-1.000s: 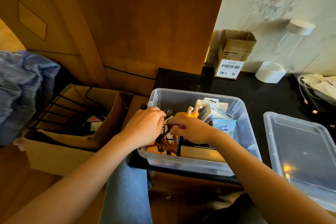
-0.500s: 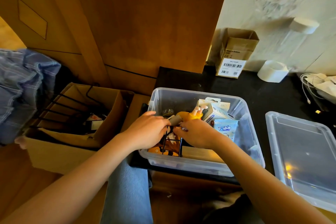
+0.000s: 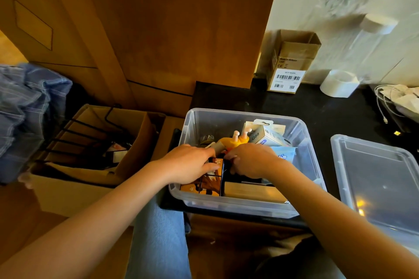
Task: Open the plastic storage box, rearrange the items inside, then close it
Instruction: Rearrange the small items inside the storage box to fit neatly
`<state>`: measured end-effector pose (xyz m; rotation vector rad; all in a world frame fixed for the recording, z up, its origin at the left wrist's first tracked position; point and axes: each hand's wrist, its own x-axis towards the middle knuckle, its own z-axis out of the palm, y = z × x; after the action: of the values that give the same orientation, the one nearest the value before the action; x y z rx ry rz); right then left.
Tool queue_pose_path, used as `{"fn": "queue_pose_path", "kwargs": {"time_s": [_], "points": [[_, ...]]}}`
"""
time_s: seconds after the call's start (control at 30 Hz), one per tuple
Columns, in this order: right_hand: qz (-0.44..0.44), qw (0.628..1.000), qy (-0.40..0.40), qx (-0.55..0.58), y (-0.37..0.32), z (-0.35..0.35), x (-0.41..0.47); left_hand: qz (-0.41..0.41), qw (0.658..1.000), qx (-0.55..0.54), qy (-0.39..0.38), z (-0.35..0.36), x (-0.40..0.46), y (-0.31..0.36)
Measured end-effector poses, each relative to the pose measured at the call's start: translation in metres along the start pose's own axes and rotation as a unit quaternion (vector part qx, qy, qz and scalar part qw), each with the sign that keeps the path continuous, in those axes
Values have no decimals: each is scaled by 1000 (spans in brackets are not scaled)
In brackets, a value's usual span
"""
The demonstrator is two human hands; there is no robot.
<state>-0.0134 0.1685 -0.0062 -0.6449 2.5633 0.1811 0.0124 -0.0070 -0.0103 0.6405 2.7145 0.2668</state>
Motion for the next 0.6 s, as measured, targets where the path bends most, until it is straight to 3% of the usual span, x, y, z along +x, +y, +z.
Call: {"fn": "queue_pose_path", "kwargs": {"time_s": [0.13, 0.27, 0.6], "points": [[22, 997, 47, 48, 4, 4, 0, -9, 1000, -10, -20, 0, 3, -2], [-23, 999, 38, 14, 12, 3, -5, -1, 999, -32, -19, 2, 2, -3], [-89, 983, 160, 6, 2, 22, 5, 30, 998, -59, 11, 1, -11, -3]]}}
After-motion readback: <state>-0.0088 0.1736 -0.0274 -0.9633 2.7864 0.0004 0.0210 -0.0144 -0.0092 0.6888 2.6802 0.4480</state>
